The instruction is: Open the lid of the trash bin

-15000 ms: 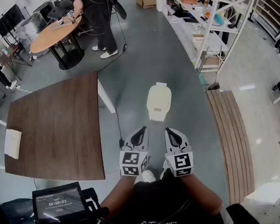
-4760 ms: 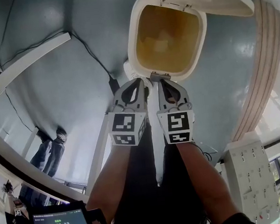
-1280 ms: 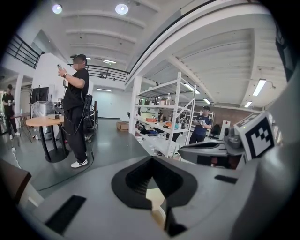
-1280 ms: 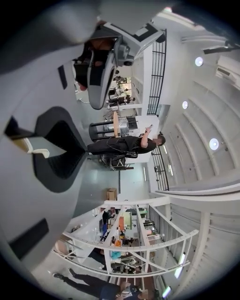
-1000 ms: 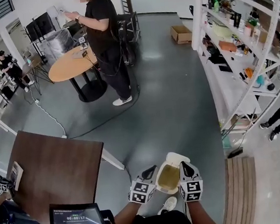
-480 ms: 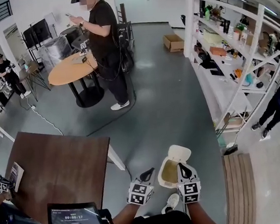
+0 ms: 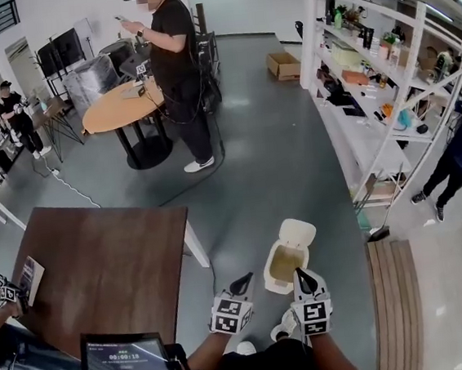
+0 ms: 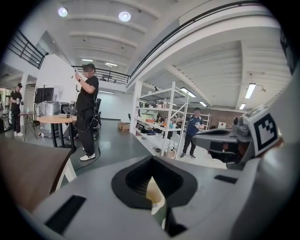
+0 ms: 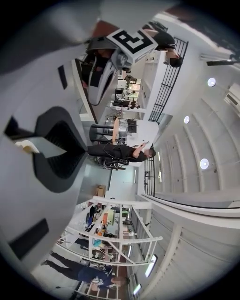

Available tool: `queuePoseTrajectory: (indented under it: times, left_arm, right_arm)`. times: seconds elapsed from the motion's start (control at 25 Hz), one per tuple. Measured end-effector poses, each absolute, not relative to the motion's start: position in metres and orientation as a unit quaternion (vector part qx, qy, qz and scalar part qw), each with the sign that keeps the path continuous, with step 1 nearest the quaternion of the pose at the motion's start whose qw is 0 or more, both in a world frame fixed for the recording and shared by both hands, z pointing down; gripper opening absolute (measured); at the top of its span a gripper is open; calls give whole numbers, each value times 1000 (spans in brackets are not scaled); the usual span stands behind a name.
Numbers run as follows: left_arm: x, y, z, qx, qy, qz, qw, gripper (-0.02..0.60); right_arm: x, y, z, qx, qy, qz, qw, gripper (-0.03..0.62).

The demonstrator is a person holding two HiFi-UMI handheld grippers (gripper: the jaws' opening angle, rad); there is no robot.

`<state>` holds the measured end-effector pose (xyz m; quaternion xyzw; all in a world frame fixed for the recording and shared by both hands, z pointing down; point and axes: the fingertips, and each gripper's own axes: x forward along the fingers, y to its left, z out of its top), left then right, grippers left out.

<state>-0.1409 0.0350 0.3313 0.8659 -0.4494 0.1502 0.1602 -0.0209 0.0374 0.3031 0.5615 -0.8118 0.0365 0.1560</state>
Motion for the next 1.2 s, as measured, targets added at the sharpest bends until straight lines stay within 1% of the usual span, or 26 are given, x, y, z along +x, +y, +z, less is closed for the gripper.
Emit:
queuePoseTrajectory:
  times: [0.2,0.48,0.68,0.88,1.04,1.2]
  left_arm:
    - [-125,63,331,870,-440,161,154,0]
    - [-90,75,306,864,-459,160,129,0]
    - [-61,99,302,863,-468,174,73,0]
    - [-43,124,305,863,-465,185,73,0]
    - [-36,122,299,861,-466,190,72,0]
    - [-32,128,292,854,-476,191,88,0]
  right_arm:
    - [-4,75,314,567,-805,53,164,-2]
    - [28,79,301,565,-813,61,125,-2]
    - [51,99,304,554,-823,53,110,-2]
    - [77,122,315,557,-819,74,114,-2]
    - [74,121,309,544,-828,73,111,-2]
    - [62,131,302,515,-847,79,109,-2]
